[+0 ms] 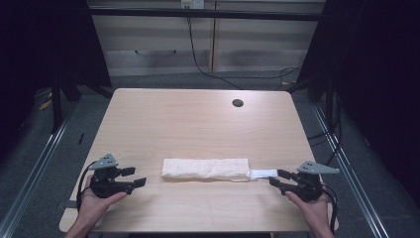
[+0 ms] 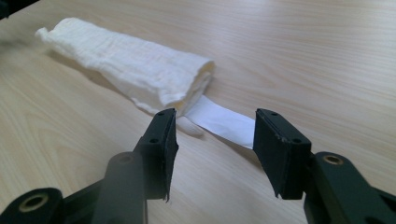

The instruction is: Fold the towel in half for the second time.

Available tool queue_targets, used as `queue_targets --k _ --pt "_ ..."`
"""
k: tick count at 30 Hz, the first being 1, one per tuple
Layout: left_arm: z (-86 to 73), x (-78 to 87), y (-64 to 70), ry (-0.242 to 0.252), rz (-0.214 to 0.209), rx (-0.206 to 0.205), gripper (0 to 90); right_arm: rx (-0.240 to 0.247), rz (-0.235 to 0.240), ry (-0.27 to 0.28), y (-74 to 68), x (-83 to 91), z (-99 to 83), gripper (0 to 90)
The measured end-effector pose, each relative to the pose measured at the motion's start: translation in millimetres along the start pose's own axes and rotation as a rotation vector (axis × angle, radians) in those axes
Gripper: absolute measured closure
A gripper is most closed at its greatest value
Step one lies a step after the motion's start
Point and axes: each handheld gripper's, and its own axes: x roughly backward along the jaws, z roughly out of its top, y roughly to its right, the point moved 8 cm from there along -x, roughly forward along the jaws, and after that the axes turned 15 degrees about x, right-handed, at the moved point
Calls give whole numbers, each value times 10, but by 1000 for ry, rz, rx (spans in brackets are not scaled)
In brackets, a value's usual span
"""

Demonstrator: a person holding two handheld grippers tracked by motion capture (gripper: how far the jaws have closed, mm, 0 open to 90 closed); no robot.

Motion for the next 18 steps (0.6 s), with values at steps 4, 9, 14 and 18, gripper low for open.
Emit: queue_targets --k 4,9,14,18 --pt "-45 53 -148 33 33 49 308 -49 -52 28 158 102 -95 463" --pt "-70 41 -282 60 63 89 298 -87 -127 46 340 206 -178 415" --pt "-79 73 -343 73 69 109 290 -114 -189 -2 438 171 -344 334" --pt "-100 34 -401 63 87 125 274 -114 -199 -34 432 106 -388 302"
